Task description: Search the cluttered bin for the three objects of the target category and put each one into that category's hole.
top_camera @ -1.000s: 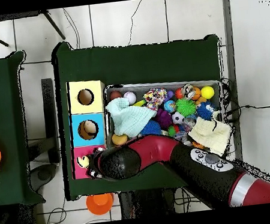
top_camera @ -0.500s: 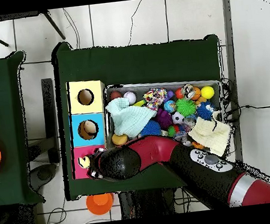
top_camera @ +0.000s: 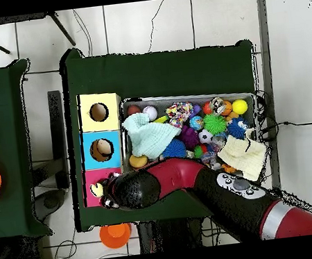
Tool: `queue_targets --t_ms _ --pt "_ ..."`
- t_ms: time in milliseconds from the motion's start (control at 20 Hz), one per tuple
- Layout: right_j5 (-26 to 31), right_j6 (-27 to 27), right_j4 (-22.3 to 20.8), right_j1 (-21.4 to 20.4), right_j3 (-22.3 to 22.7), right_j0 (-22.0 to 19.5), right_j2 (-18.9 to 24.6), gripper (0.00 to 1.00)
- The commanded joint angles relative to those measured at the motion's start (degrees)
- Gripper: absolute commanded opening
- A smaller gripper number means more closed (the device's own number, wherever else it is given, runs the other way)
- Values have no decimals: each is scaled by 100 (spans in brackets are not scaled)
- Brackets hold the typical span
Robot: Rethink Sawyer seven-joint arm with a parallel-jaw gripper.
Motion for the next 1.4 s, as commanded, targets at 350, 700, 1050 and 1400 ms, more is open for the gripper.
queue_targets --t_ms 350,700,1050,1400 --pt "626 364 -292 -27 -261 19 -356 100" --pt "573 282 -248 -56 -334 -83 -245 100" --pt "371 305 -289 -276 -408 -145 -203 100" --pt "-79 425 -234 -203 -406 -282 -78 100"
